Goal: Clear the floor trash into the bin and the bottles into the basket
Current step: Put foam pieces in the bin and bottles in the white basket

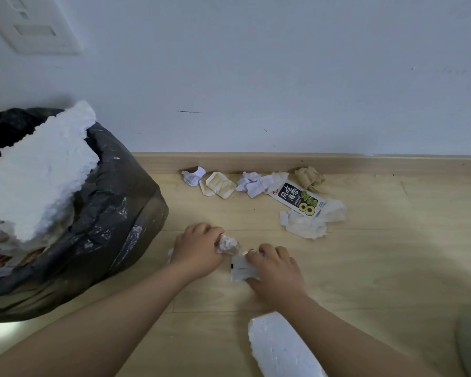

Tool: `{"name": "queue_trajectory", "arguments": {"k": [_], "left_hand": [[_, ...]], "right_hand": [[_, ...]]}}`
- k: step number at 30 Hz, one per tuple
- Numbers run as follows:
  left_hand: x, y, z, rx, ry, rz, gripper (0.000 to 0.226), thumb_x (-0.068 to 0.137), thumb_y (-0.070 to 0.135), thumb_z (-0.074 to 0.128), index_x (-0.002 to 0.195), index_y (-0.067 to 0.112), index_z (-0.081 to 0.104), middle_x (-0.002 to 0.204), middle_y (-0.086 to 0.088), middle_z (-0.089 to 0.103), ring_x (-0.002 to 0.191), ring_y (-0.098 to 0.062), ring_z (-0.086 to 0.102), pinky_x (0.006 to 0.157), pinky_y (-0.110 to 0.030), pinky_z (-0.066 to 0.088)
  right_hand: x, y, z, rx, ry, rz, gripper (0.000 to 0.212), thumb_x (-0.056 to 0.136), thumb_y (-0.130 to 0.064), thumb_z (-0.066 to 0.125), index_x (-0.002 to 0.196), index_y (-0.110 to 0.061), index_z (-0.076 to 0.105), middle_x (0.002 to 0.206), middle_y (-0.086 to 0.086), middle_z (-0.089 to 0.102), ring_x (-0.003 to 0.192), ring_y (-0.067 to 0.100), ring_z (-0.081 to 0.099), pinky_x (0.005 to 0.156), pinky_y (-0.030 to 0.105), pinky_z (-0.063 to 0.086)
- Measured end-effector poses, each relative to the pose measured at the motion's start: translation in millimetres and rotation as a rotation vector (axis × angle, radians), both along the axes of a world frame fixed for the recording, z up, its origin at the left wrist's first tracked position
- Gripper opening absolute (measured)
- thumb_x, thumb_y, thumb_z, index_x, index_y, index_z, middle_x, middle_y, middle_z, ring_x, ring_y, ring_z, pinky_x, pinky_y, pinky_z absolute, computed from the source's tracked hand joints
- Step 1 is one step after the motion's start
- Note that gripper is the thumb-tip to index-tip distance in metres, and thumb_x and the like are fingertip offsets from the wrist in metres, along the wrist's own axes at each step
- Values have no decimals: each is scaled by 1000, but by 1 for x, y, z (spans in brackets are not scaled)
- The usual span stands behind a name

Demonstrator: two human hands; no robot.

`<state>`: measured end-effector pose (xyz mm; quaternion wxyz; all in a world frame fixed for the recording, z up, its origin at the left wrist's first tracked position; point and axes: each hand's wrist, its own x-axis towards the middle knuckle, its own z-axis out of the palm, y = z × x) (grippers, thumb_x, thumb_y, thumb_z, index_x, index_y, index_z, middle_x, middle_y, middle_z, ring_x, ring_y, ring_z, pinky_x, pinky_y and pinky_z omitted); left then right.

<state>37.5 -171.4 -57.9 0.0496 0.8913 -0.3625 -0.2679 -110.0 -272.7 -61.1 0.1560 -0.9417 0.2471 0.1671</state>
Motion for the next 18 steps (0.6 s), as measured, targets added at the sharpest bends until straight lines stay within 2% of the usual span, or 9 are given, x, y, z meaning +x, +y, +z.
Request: {"name": "queue_trajectory", "arguments": {"k": [3, 6, 8, 10, 12, 14, 16, 18], "left_hand": [[0, -17, 4, 30, -3, -6, 42, 87, 42, 49, 127, 30, 48, 133, 3, 43, 131, -20, 31, 103, -35, 29], [0, -30, 8, 58, 13, -29, 42, 87, 38, 48, 128, 28, 47, 135, 3, 41, 133, -18, 28, 103, -36, 28], [-4, -39, 11, 11, 20, -59, 45, 87, 36, 50, 130, 26, 47, 136, 2, 41, 134, -18, 26, 104, -35, 29], [-12, -48, 15, -112, 49, -70, 47, 87, 32, 53, 132, 24, 47, 139, 2, 42, 136, -17, 27, 105, -31, 30], [-23, -59, 21, -243, 209, 20, 50, 87, 30, 58, 134, 21, 46, 139, 4, 43, 133, -15, 34, 103, -29, 33], [-33, -69, 24, -324, 511, 212, 53, 86, 32, 64, 134, 19, 46, 129, 3, 50, 122, -16, 48, 99, -29, 40], [-39, -77, 23, -378, 746, 405, 39, 86, 28, 66, 121, 17, 54, 112, 0, 58, 104, -17, 57, 89, -31, 47], [-39, -83, 18, -428, 852, 569, 15, 87, 22, 66, 97, 14, 58, 99, -4, 62, 88, -17, 60, 78, -31, 52]], "right_hand": [[-6, -14, 3, 38, -51, -102, 41, 95, -37, 41, 136, -31, 41, 143, -7, 35, 128, 22, 31, 98, 30, 37], [-11, -32, 7, 121, -137, -251, 37, 99, -34, 38, 134, -28, 47, 137, -9, 48, 124, 22, 40, 94, 31, 40], [-15, -42, 10, 176, -222, -378, 32, 99, -25, 39, 127, -21, 53, 123, -1, 60, 112, 24, 51, 86, 34, 43], [-17, -49, 13, 243, -296, -519, 24, 98, -19, 39, 114, -11, 56, 102, 9, 64, 94, 28, 57, 75, 36, 45], [-17, -52, 18, 412, -424, -673, 18, 98, -16, 42, 103, -6, 56, 95, 12, 64, 85, 27, 59, 73, 39, 49], [-12, -52, 23, 666, -537, -814, 14, 98, -14, 45, 98, -8, 57, 95, 10, 64, 80, 22, 61, 68, 37, 54], [-4, -52, 28, 844, -558, -878, 14, 99, -15, 44, 93, -13, 56, 90, 5, 62, 72, 15, 58, 58, 25, 54], [3, -57, 29, 854, -539, -844, 18, 100, -19, 41, 88, -15, 55, 83, 1, 59, 68, 13, 54, 57, 24, 51]]}}
